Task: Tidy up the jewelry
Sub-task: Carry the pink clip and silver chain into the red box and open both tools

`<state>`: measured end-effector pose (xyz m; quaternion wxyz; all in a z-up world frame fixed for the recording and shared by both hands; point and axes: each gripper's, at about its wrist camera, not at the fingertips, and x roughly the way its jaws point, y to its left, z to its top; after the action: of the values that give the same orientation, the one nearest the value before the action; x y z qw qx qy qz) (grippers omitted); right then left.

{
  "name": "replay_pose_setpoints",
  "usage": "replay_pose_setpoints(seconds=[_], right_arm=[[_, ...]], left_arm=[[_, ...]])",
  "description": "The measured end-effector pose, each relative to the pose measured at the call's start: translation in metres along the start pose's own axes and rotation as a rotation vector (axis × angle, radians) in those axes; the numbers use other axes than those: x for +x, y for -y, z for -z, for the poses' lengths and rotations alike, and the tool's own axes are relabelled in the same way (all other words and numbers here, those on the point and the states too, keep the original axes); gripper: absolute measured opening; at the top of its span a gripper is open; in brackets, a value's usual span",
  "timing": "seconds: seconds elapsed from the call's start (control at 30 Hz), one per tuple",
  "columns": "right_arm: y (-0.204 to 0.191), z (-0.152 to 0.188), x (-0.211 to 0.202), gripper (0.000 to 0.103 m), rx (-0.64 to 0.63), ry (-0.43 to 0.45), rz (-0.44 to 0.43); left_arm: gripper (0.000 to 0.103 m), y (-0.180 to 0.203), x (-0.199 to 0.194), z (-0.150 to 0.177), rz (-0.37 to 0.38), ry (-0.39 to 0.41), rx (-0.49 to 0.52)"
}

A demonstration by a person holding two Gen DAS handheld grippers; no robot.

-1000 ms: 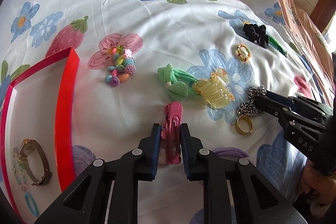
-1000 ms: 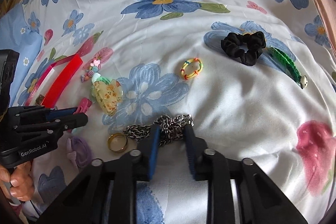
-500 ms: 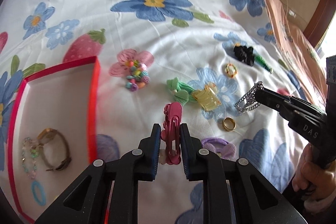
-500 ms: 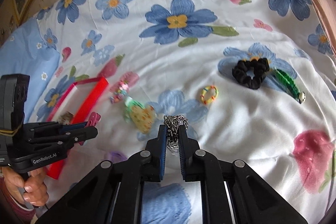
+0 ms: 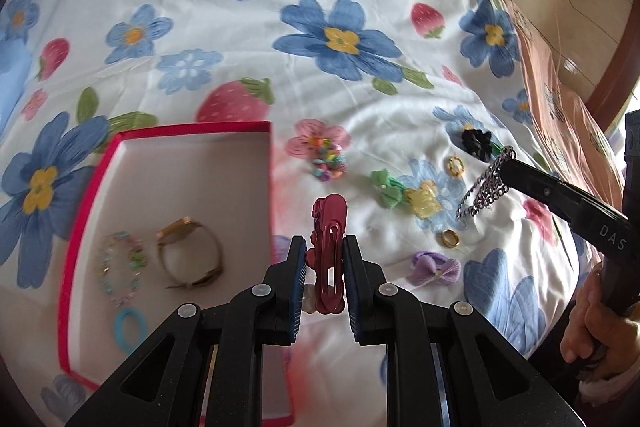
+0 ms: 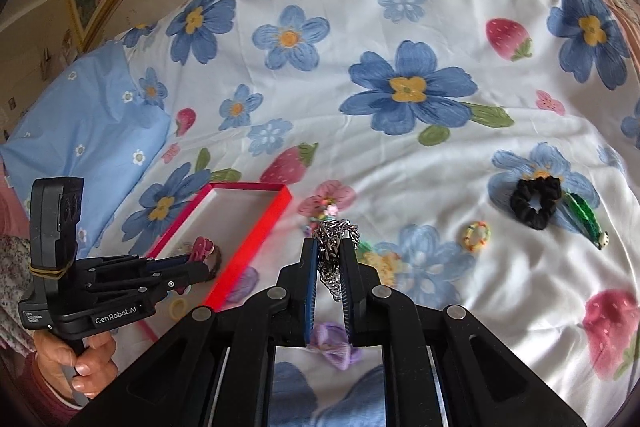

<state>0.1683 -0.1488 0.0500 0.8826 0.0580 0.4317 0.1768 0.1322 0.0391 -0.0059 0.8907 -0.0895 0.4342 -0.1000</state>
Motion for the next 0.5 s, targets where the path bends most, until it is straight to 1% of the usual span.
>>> replay_pose_setpoints(seconds=[0.27,0.5], right_arm=[[-0.032,0.002,0.012,0.01,-0.031,-0.022,-0.066],[-0.059,0.004,0.023,0.01,-0.057,-0.045,-0.118]], left_arm=[[0.017,-0.034,-0.029,0.012,-0.047,0.024,-0.063],[0.017,-0.057,-0.046,0.021,-0.08,0.034,-0.11]])
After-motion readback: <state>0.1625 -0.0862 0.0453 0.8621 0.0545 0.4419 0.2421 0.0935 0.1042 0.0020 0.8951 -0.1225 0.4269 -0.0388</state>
